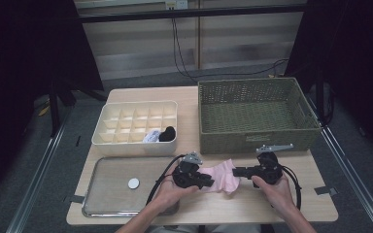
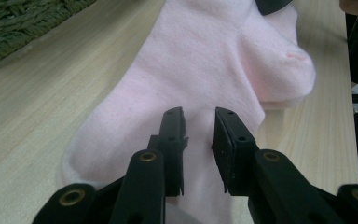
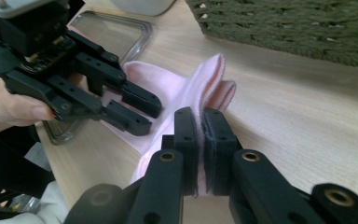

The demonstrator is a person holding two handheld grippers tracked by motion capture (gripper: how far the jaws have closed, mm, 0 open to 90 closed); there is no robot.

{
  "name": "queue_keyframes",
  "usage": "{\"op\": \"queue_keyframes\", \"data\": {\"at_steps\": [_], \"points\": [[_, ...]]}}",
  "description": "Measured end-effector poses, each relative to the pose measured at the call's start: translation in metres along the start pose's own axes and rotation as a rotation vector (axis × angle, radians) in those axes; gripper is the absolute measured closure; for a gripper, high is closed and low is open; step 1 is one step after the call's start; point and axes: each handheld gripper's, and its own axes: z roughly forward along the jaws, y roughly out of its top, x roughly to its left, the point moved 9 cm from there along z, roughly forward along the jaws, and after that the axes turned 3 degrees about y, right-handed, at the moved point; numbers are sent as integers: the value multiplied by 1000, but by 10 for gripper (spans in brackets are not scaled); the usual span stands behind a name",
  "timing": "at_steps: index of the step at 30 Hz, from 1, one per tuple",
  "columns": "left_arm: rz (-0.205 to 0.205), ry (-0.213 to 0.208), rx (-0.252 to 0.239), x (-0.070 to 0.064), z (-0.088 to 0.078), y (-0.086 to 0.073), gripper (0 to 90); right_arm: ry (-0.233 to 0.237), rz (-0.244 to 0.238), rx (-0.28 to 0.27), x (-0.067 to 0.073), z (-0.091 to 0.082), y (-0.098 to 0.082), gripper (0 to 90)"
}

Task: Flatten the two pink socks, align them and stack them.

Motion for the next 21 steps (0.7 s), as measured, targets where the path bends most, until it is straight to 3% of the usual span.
{"op": "queue_keyframes", "data": {"at_steps": [5, 13, 21], "points": [[15, 8, 2, -4, 2, 1, 722, 0, -16, -6, 6, 0, 2, 850], [27, -1, 24, -13, 6, 2, 705, 42, -45, 11, 23, 7, 2, 850], [7, -20, 17, -16, 6, 5, 668, 46, -47, 11, 23, 8, 2, 849]]}}
